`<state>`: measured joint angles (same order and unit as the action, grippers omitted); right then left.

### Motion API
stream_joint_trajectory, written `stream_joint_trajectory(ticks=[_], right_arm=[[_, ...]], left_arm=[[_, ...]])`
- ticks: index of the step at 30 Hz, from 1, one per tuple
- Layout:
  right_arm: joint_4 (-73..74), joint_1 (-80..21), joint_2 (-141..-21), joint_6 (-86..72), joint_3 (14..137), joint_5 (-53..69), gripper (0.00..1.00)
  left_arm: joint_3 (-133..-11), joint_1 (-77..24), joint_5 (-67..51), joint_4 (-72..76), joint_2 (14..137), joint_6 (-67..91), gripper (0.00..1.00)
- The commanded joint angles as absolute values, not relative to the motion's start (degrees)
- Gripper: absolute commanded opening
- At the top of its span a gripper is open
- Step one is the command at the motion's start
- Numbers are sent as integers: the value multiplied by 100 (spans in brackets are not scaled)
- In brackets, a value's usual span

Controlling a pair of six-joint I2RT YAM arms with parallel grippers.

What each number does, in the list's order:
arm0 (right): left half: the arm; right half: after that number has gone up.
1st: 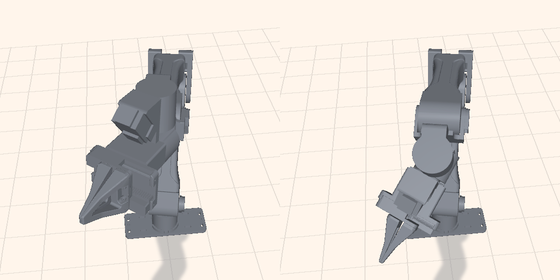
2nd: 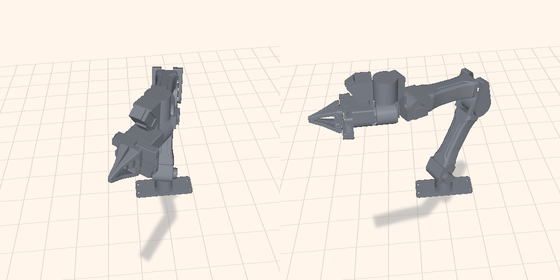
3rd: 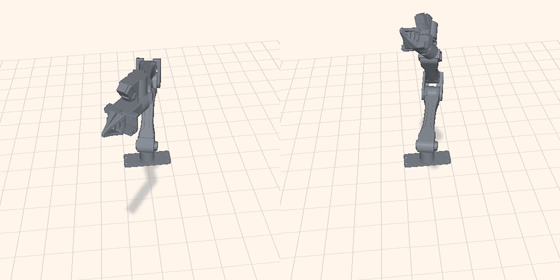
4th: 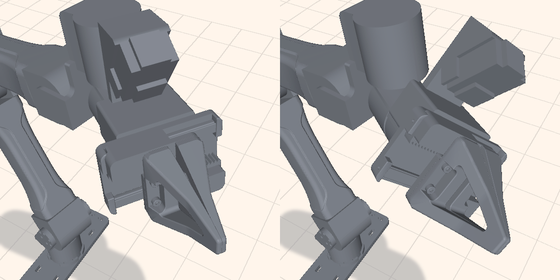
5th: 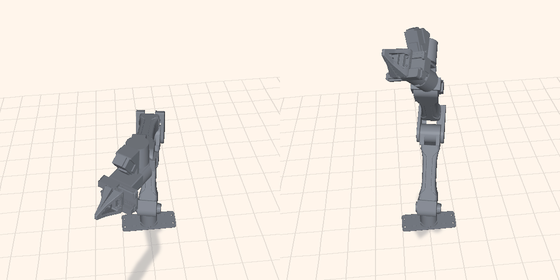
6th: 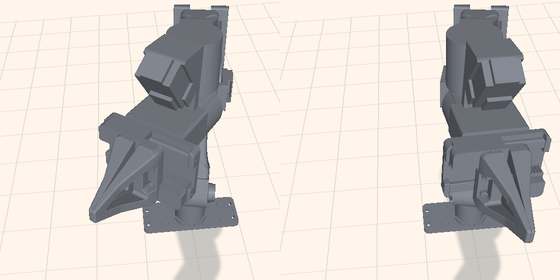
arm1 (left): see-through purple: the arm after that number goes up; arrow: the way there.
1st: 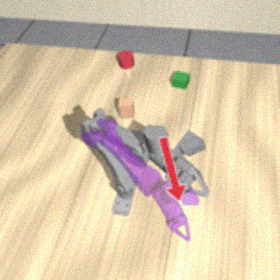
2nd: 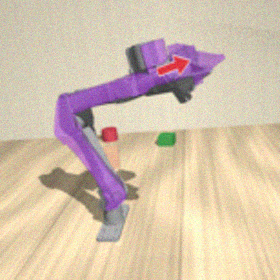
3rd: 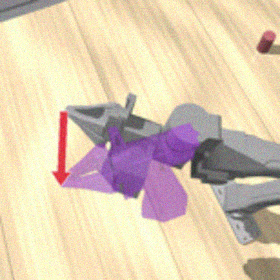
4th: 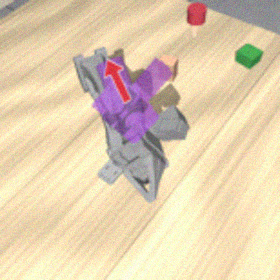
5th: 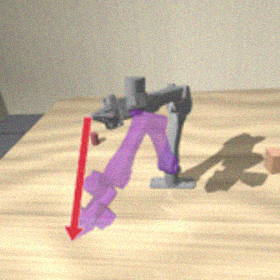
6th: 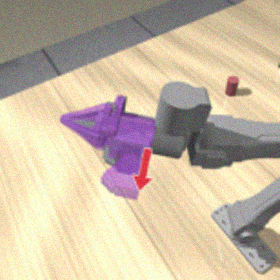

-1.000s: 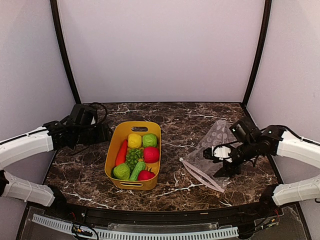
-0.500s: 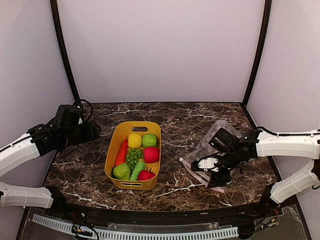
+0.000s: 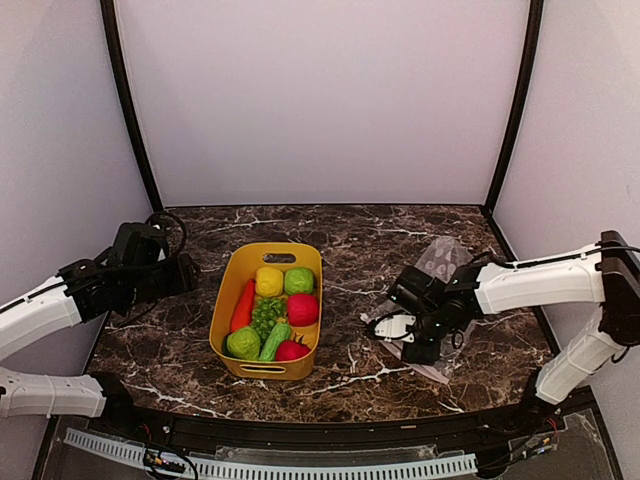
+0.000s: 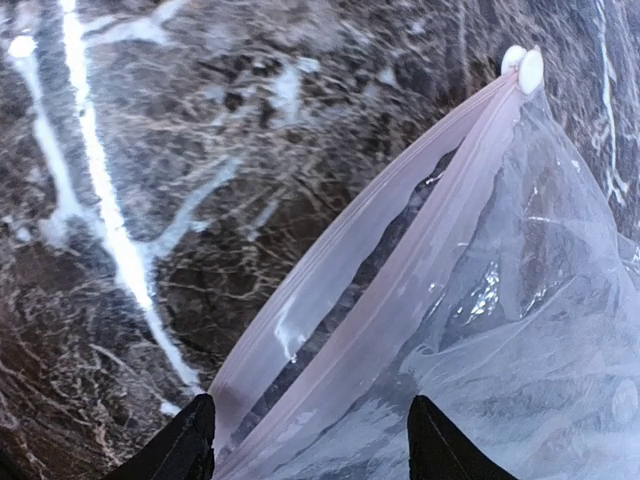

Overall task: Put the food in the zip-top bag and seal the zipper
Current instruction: Pick up the zipper food storage bag from the center of the board.

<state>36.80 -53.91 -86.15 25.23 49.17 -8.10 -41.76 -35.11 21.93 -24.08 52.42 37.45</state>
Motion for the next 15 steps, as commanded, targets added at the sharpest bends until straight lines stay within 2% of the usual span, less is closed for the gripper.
stream_joint_trajectory(ticks=[1, 10, 15], right_arm=[[3359, -5493, -8753, 2496, 5073, -2090, 60], [2681, -5489, -8574, 3051, 4879, -3701, 38], [2407, -5292, -8509, 3308, 4829, -4008, 12]], left_arm=[[-4100, -3516, 2214, -2309, 5173, 3648, 65], [-4014, -3516, 2177, -2199, 5191, 3666, 65], [-3995, -3516, 2085, -2020, 5281, 3627, 65]])
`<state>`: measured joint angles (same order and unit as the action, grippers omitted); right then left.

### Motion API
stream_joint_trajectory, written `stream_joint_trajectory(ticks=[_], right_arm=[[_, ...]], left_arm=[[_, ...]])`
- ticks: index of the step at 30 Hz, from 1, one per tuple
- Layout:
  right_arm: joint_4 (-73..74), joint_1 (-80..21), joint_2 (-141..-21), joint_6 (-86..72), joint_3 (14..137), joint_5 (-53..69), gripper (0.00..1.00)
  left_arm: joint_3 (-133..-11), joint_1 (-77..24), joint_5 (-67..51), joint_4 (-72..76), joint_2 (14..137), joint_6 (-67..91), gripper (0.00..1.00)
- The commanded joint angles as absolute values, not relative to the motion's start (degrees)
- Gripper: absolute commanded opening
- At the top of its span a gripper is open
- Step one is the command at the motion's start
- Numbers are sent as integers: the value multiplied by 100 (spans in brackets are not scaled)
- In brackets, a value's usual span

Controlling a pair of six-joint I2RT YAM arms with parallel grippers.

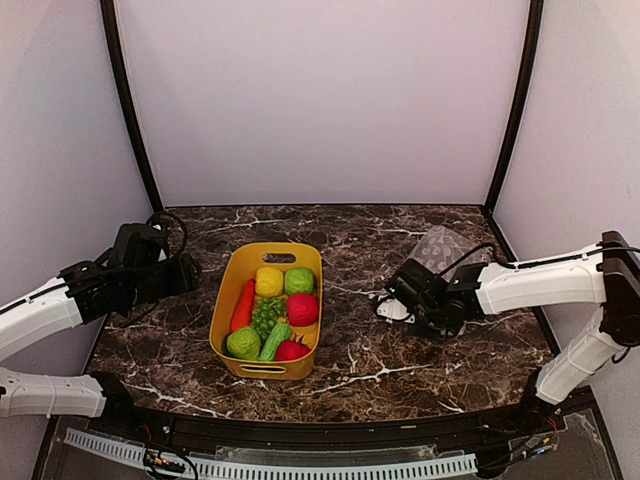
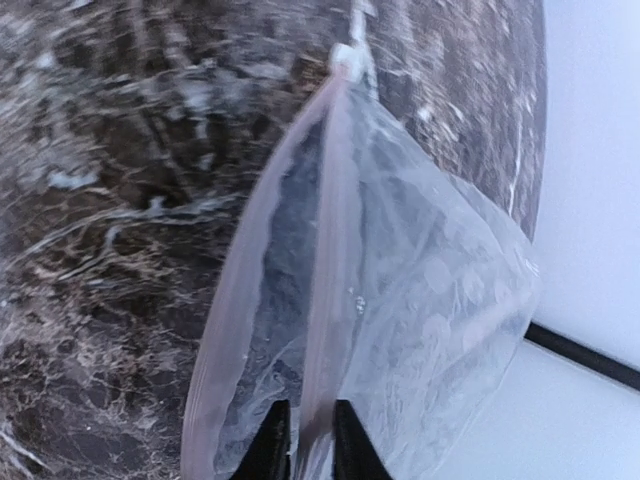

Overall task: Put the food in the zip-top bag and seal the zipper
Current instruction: Pick up the zipper food storage bag from the center of the board.

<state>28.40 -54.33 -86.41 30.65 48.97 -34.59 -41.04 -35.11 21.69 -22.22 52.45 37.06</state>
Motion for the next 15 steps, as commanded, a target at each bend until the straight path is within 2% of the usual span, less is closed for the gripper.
stream_joint_trajectory(ticks=[1, 2, 9, 15], right_arm=[[2399, -5216, -8522, 3313, 4852, -4012, 4], [2376, -5144, -8518, 3336, 4895, -4033, 0], [2445, -4326, -8118, 3142, 5913, -3329, 0], [2146, -3995, -7746, 2646, 6620, -2317, 0]], left_arm=[[-4002, -3516, 2004, -1929, 5299, 3611, 65], [-4041, -3516, 1956, -1883, 5346, 3570, 64], [-4645, -3757, 1493, -1227, 5684, 3446, 63], [-5499, -4926, 1663, -242, 6726, 3531, 64]])
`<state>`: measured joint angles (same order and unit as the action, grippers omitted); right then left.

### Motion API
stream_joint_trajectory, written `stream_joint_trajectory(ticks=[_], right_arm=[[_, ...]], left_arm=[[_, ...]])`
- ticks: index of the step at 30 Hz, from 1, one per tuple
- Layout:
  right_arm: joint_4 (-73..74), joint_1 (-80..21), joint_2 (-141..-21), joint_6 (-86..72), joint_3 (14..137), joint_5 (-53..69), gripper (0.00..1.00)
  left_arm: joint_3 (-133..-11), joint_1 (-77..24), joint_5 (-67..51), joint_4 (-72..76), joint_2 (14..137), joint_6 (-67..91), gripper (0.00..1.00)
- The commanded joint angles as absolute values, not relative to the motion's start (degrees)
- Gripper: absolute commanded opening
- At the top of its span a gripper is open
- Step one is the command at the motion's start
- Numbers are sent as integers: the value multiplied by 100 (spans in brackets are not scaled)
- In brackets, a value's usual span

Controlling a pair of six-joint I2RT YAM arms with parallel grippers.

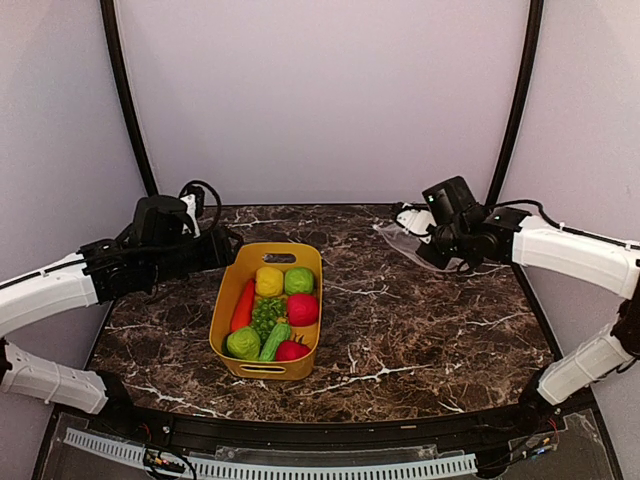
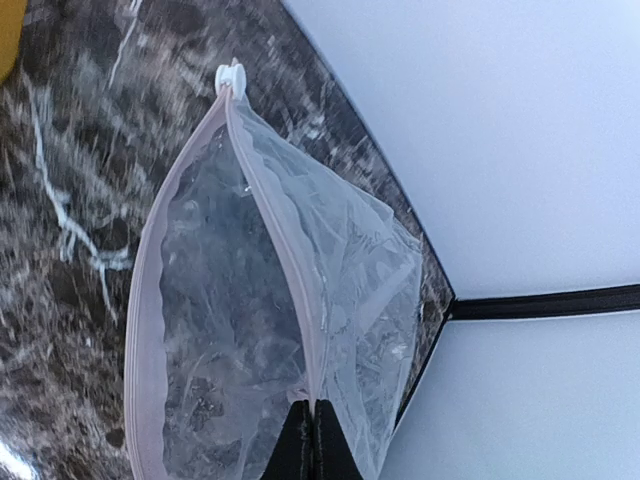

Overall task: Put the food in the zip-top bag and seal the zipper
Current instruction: Pick up the zipper food storage bag from the center of the board, then open the zipper food storage bag at the center of the board.

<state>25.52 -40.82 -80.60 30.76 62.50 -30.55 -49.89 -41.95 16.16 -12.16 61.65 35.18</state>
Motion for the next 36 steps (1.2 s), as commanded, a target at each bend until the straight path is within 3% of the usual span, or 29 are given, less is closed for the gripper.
stream_joint_trajectory(ticks=[1, 8, 14, 24, 29, 34, 36], right_arm=[[2039, -3999, -7714, 2592, 6640, -2222, 0], [1668, -3999, -7812, 2067, 6671, -1798, 0], [1560, -3999, -7748, 1744, 6595, -1472, 0], [1547, -4008, -7583, 1587, 6444, -1104, 0], [1477, -4007, -7408, 1542, 6401, -1230, 0], [1308, -3992, -7239, 1765, 6466, -1640, 0], [1213, -3961, -7158, 1888, 6525, -1837, 0]], left_arm=[[-5597, -5074, 1787, -130, 6888, 3567, 66], [-6850, -6195, 2381, 1336, 8788, 3839, 73], [-7794, -6363, 2283, 1799, 9967, 4376, 79], [-8849, -6305, 2205, 1803, 11141, 5358, 77], [-9041, -6047, 1812, 1491, 11506, 6225, 62], [-8923, -5986, 1542, 1574, 11752, 6544, 21], [-8861, -5983, 1533, 1477, 11762, 6614, 11]])
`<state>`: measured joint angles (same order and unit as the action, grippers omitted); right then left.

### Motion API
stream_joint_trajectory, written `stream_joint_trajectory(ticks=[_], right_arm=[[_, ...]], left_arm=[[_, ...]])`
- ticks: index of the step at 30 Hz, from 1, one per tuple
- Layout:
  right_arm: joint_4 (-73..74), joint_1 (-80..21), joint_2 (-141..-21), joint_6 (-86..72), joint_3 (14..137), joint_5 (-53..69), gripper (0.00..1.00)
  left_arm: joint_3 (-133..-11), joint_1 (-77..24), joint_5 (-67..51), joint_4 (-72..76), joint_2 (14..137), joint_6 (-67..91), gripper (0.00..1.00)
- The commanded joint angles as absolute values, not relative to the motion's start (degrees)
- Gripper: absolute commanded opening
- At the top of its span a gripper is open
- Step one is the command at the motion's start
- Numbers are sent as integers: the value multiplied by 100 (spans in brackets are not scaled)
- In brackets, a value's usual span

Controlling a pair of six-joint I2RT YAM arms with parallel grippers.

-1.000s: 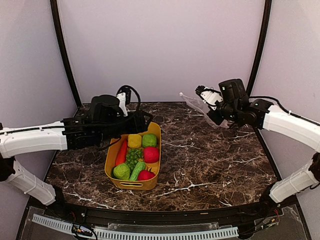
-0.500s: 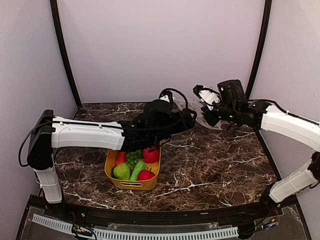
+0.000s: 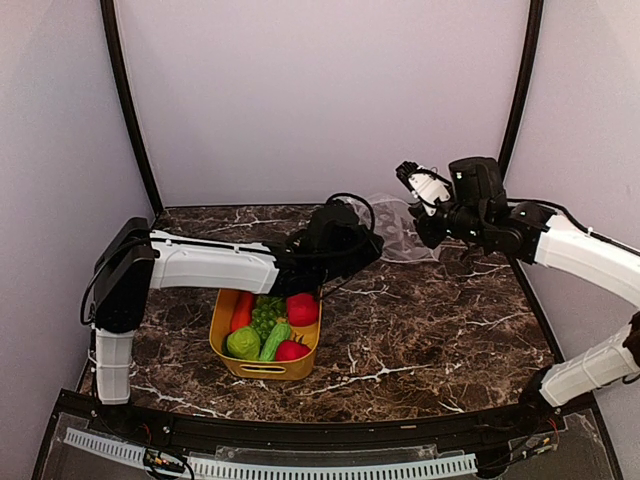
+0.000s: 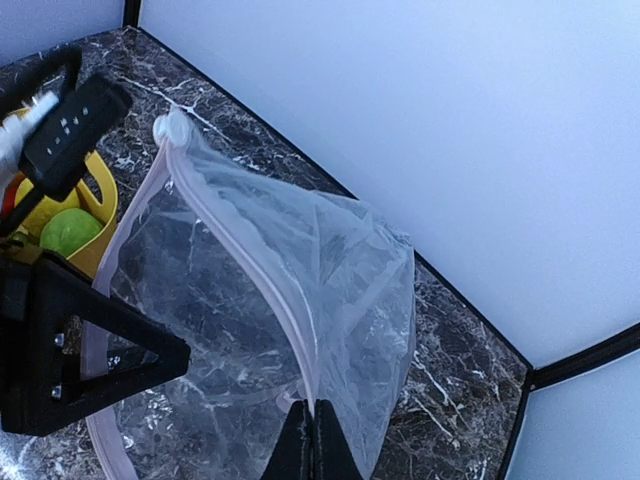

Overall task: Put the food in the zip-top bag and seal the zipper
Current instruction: Open the zipper food storage bag at the center of the board.

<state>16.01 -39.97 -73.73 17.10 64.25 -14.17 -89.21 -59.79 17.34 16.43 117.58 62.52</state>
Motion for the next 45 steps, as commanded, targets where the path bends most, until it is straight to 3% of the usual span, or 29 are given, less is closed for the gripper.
stream_joint_trajectory(ticks=[1, 6, 11, 17, 19, 22, 24, 28, 36, 45], right_arm=[[1202, -3949, -7128, 1932, 6551, -1869, 0], [1210, -3946, -7145, 2037, 6574, -2030, 0], [1120, -3793, -7140, 1953, 6593, -2363, 0], [1589, -3419, -7152, 1560, 7039, -1641, 0], [1614, -3416, -7231, 1538, 6919, -1491, 0], [1579, -3414, -7343, 1536, 6676, -1422, 0], [1440, -3417, -7355, 1595, 6526, -1454, 0], [1214, -3392, -7367, 1666, 6399, -1552, 0], [843, -2793, -7528, 1845, 6535, -1393, 0], [379, -2161, -7887, 2319, 7146, -1625, 0]], left_arm=[[-8838, -5975, 1561, 1419, 11757, 6634, 9], [-8869, -5955, 1624, 1460, 11764, 6464, 1], [-9017, -5913, 1807, 1092, 11746, 6145, 1], [-8703, -5801, 1447, 1573, 11780, 6334, 1], [-8826, -5793, 1153, 1903, 11812, 5934, 12], [-9156, -5796, 752, 2259, 11808, 5141, 42], [-9310, -5797, 498, 2257, 11737, 4737, 54], [-9264, -5809, 409, 1818, 11365, 4264, 68], [-7825, -5817, -524, 1108, 9886, 3845, 71], [-6461, -5800, 1070, -1082, 8011, 2952, 71]])
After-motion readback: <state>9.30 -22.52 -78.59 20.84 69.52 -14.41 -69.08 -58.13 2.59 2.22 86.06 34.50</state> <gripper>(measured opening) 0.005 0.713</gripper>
